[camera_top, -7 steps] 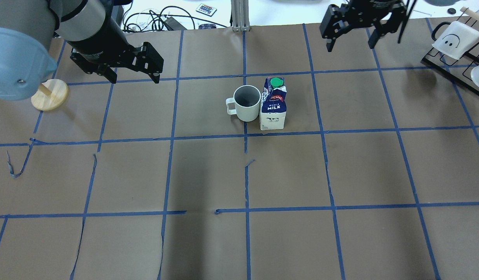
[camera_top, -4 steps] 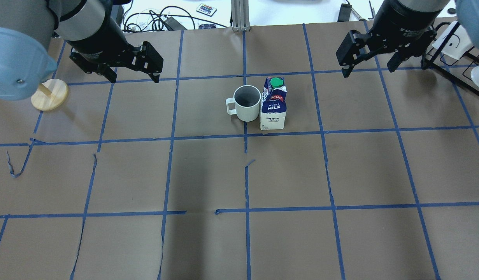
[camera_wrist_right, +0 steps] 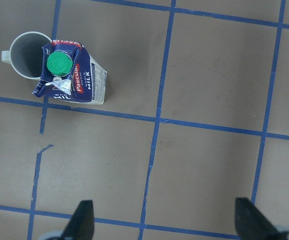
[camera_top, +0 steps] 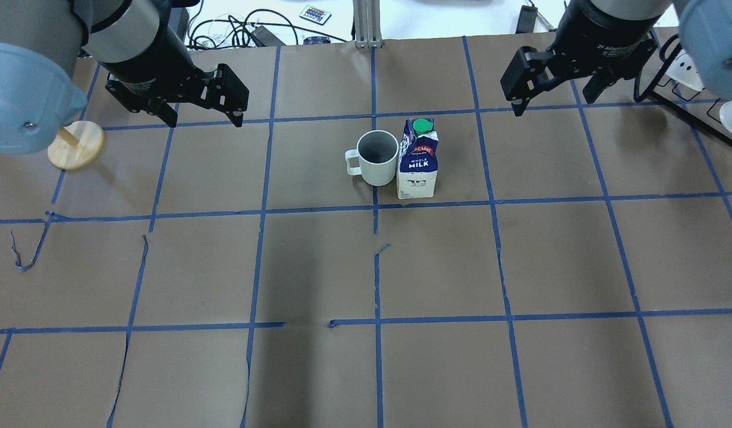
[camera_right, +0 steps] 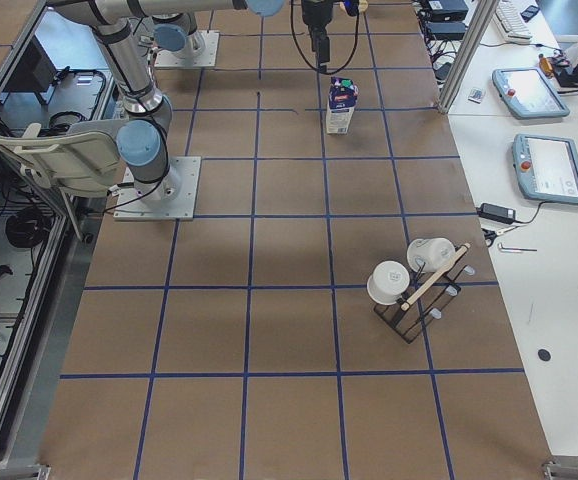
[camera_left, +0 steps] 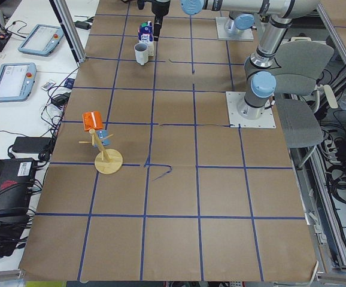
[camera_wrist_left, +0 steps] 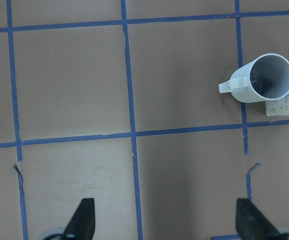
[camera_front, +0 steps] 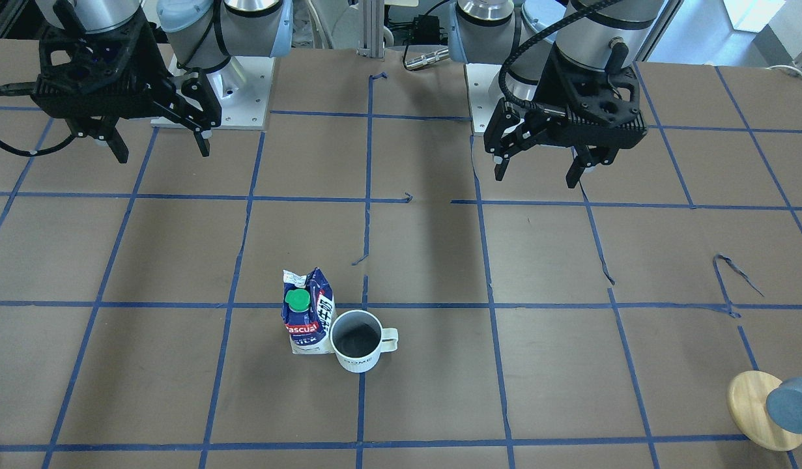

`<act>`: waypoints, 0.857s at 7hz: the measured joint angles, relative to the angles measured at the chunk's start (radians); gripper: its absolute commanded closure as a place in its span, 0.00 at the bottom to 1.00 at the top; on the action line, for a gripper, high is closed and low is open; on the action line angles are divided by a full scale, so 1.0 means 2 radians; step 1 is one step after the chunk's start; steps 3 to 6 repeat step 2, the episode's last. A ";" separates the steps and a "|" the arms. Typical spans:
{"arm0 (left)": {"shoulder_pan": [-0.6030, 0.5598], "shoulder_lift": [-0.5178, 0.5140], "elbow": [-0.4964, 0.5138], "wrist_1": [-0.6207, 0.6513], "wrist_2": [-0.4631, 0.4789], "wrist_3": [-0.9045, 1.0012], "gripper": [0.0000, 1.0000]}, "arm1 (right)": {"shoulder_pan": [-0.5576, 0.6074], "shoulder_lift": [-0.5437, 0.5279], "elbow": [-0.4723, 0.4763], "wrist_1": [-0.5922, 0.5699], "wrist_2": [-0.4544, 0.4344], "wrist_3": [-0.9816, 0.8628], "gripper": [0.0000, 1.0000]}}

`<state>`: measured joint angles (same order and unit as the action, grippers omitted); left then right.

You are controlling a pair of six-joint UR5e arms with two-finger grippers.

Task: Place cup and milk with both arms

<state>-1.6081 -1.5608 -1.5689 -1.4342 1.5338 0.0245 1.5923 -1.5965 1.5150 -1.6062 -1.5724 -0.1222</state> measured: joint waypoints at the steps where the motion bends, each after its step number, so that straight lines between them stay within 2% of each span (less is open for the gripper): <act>1: 0.000 0.000 0.000 0.000 0.000 0.000 0.00 | 0.005 0.001 0.000 -0.001 -0.002 0.007 0.00; 6: 0.001 0.001 0.000 -0.001 0.001 0.000 0.00 | 0.007 0.003 0.001 -0.001 -0.002 0.009 0.00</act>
